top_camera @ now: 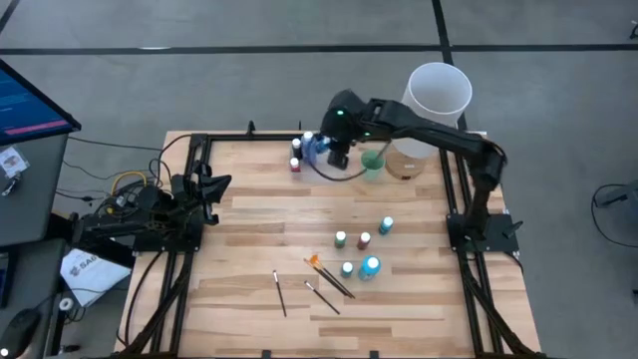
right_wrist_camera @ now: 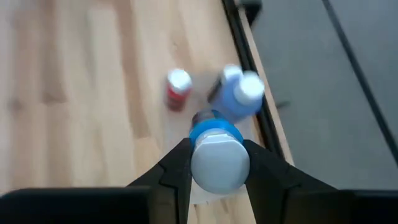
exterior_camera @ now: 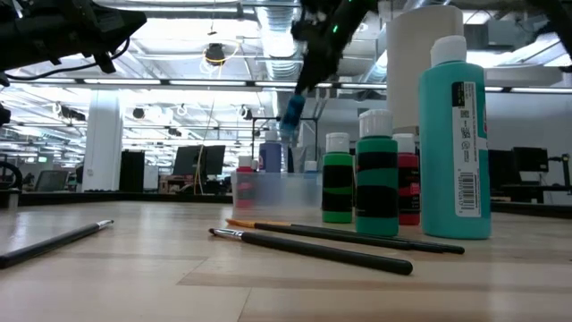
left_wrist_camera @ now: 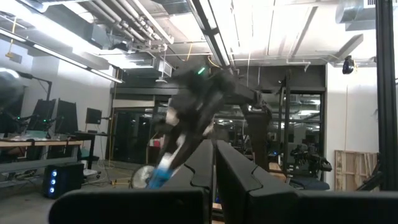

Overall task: Pick & Place Paint Supplies
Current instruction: Put the small blue paint bottle into the transparent bin, then put the small top green paint bottle into the transparent bin

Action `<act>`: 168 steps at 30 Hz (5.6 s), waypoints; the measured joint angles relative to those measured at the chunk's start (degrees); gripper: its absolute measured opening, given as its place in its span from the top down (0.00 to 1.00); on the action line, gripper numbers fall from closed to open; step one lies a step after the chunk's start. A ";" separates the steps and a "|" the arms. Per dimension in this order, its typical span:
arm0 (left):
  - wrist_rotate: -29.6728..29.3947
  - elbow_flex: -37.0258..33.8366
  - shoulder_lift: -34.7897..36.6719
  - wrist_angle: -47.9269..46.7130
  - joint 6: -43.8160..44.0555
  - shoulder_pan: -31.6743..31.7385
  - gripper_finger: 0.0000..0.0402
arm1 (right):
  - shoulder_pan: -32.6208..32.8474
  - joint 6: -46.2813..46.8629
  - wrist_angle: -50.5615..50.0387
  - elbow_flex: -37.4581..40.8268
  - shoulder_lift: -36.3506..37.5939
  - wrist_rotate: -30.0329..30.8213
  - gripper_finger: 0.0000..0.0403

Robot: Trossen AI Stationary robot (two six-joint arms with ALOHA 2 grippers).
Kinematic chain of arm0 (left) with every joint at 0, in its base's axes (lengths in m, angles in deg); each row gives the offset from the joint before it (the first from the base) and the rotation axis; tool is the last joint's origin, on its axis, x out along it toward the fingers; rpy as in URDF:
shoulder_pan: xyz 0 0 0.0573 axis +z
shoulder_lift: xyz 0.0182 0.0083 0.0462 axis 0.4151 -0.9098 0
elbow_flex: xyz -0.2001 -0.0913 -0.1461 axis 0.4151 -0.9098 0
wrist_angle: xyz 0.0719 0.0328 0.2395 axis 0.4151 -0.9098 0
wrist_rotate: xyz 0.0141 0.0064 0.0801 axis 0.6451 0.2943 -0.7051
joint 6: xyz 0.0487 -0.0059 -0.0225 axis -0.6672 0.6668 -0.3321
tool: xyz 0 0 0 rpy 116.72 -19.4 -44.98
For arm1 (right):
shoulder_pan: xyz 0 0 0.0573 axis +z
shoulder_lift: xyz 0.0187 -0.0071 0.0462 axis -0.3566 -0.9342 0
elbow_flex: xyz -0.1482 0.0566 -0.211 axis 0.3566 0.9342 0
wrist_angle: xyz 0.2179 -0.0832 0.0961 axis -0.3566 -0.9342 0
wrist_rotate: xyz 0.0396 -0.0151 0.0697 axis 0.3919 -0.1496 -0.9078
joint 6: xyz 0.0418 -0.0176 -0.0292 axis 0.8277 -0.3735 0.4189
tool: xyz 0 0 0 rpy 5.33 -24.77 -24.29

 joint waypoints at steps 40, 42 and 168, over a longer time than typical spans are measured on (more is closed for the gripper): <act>0.02 0.00 0.00 0.00 0.00 0.00 1.00 | -3.03 8.35 11.18 8.78 -11.47 -1.47 0.73; 0.02 0.00 0.00 0.00 0.00 0.00 1.00 | -3.62 7.81 9.49 5.41 -14.28 -1.10 0.73; 0.01 0.00 0.00 0.00 0.00 -0.01 1.00 | 27.56 38.44 -10.74 11.11 -10.35 4.22 0.42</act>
